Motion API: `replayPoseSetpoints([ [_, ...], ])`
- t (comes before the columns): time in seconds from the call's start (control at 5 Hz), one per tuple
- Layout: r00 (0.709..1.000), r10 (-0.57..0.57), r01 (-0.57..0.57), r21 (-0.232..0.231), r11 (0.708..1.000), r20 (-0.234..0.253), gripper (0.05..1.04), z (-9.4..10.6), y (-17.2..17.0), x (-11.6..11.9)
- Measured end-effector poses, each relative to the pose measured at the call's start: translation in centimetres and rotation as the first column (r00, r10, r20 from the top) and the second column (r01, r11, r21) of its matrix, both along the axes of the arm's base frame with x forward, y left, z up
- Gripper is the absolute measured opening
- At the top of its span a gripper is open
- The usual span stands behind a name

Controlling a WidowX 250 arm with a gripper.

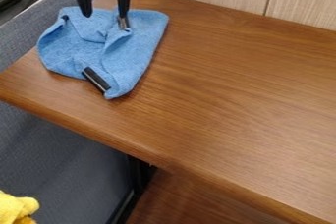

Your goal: Unfold the cloth from the middle to the right

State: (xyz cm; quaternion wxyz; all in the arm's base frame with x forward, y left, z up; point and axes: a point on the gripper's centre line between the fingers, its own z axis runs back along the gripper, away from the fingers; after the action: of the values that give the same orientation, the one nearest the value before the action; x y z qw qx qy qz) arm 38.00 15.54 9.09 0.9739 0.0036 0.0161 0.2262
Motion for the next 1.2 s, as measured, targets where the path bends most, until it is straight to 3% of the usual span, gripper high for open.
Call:
replayPoseSetpoints([
  [0.2,0.999,-0.002,0.001,-0.017,1.0,-0.041,1.001,-1.8,-0.1,-0.2],
  [0.6,0.997,-0.068,0.067,-0.046,0.997,-0.03,1.001,-3.0,-1.5,0.1],
  [1.2,0.99,-0.141,0.141,-0.029,0.99,-0.016,1.001,-3.1,-3.0,0.0],
])
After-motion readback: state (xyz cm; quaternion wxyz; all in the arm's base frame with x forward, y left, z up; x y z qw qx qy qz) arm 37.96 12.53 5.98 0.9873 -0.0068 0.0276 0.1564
